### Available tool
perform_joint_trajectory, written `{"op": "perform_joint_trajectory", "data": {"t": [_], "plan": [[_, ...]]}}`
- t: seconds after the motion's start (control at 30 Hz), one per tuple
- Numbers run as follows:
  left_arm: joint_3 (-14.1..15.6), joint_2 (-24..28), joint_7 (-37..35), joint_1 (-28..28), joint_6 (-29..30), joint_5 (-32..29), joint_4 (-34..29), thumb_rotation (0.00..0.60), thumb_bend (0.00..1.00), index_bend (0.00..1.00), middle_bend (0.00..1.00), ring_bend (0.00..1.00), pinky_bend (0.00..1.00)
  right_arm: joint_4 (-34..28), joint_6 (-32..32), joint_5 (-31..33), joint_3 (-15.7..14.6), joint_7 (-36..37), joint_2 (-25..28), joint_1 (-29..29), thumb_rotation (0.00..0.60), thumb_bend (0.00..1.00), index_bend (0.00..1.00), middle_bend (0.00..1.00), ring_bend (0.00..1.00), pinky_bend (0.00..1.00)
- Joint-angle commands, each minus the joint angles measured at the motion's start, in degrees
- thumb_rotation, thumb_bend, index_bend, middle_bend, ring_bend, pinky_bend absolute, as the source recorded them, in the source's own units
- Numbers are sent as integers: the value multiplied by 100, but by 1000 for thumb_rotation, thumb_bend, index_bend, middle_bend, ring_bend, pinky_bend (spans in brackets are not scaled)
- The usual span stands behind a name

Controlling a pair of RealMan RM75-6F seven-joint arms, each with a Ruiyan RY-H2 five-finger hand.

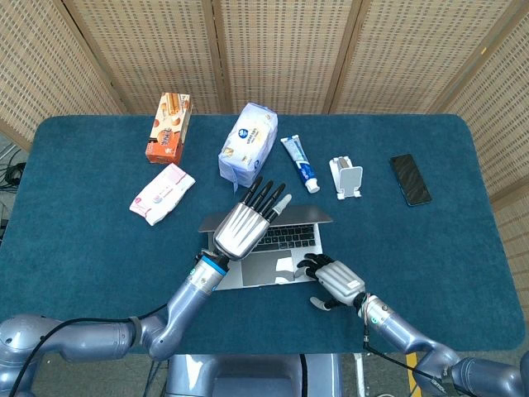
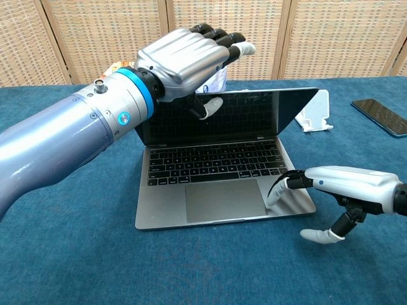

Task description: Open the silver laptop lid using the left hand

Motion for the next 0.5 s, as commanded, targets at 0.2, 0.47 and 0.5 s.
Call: {"op": "perform_joint_trajectory", "data": {"t": [0.2, 0.47, 0.5], "plan": [[-39, 61, 4, -16, 6, -111, 99, 540, 467, 0, 0, 0, 0, -22, -6, 59, -45, -49, 17, 22, 600, 414, 248, 178, 0, 96], [-110, 98, -11, -30, -4, -278, 250, 538, 437, 0, 0, 0, 0, -34, -3, 92, -77, -64, 16, 36, 600, 414, 249, 178, 0, 96], [-125, 104, -13, -37, -8, -302, 274, 538, 435, 0, 0, 0, 0, -33, -1, 97, -83, -66, 18, 36, 600, 414, 249, 178, 0, 96]]}}
